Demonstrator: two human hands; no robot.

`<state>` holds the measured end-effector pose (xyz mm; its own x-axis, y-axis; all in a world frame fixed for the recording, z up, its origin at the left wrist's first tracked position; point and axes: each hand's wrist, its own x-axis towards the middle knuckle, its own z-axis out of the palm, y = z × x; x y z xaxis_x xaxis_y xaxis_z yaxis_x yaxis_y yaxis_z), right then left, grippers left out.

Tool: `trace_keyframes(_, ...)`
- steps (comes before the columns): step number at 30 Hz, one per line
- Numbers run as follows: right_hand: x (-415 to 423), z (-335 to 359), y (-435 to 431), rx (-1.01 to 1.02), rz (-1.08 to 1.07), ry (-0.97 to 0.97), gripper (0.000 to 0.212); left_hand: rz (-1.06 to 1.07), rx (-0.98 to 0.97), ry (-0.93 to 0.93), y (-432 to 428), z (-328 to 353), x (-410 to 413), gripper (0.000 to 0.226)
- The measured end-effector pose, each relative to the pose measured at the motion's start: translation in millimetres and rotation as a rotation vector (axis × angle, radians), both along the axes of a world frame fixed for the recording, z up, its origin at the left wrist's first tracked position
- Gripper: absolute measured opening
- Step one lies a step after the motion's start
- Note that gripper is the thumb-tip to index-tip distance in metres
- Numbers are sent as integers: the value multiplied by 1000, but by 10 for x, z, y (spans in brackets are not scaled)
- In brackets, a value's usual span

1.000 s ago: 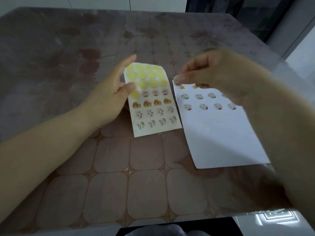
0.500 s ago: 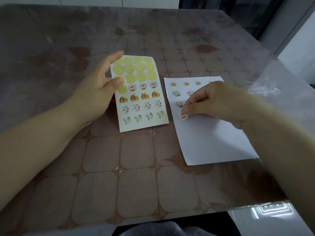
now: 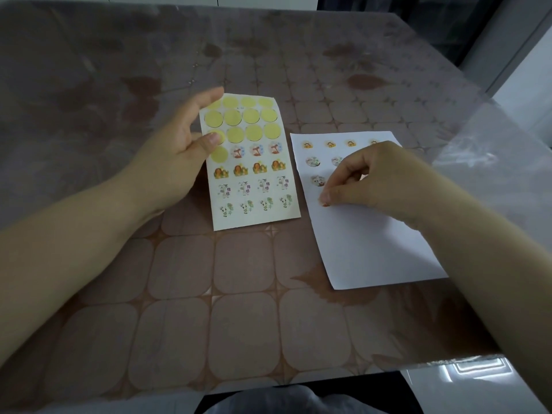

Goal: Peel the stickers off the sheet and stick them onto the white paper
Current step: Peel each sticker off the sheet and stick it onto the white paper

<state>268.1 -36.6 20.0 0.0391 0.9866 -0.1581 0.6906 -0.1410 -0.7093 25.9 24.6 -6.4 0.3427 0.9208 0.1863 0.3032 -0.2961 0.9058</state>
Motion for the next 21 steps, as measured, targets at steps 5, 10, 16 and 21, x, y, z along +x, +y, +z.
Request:
trace_keyframes(5,-10,15,3,113,26,-51,31,-15,5,-15,-15,17,12,47)
trace_keyframes(10,-254,287,39,267,318,-155,11,-72,-33,-21,-67,57,24,49)
trace_keyframes(16,-536,-47,256,563,239,-209,30,-140,-167,-226,-96,82,58,51)
trace_keyframes(21,-575,-212,264,654,122,-128,31,-144,-265,-274,-74,68,65,52)
